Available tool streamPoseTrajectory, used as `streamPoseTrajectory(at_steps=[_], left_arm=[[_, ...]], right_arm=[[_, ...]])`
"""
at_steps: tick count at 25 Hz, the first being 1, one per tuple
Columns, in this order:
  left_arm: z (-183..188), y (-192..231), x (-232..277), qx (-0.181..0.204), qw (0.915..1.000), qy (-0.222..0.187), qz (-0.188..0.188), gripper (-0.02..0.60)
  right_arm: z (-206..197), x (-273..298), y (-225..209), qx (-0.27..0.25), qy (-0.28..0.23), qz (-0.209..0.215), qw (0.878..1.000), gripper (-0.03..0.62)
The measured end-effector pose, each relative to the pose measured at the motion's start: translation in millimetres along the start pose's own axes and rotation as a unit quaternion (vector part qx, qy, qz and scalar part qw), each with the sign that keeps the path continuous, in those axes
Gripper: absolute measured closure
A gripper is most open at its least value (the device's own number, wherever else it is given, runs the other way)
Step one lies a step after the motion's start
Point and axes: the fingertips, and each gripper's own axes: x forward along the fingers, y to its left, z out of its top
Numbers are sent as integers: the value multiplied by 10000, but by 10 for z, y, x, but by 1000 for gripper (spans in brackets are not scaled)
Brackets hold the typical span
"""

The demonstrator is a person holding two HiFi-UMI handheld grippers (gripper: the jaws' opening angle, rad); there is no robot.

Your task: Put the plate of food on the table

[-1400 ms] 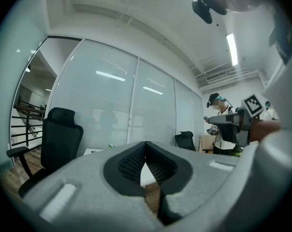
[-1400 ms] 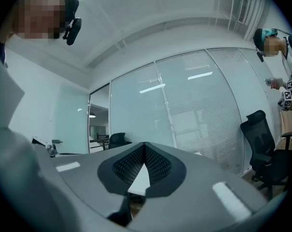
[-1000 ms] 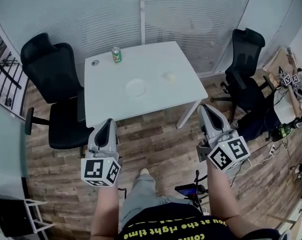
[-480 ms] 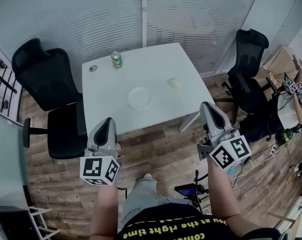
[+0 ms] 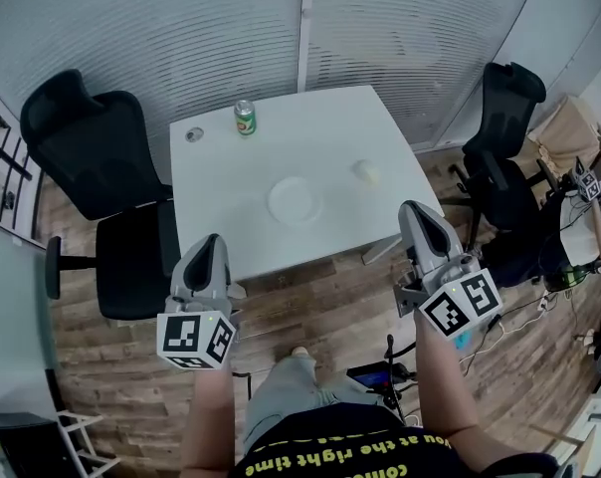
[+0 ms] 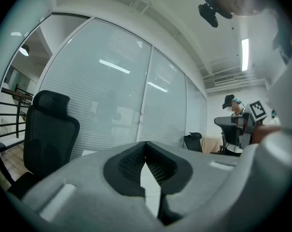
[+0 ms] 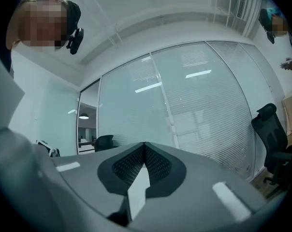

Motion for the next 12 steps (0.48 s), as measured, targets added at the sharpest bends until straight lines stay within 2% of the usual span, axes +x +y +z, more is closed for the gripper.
streamPoseTrajectory(at_steps=[12], left_arm=[[-38, 242, -116, -132, 9996, -16, 242, 581]], right_arm=[[90, 128, 130, -107, -55, 193, 9997, 588]])
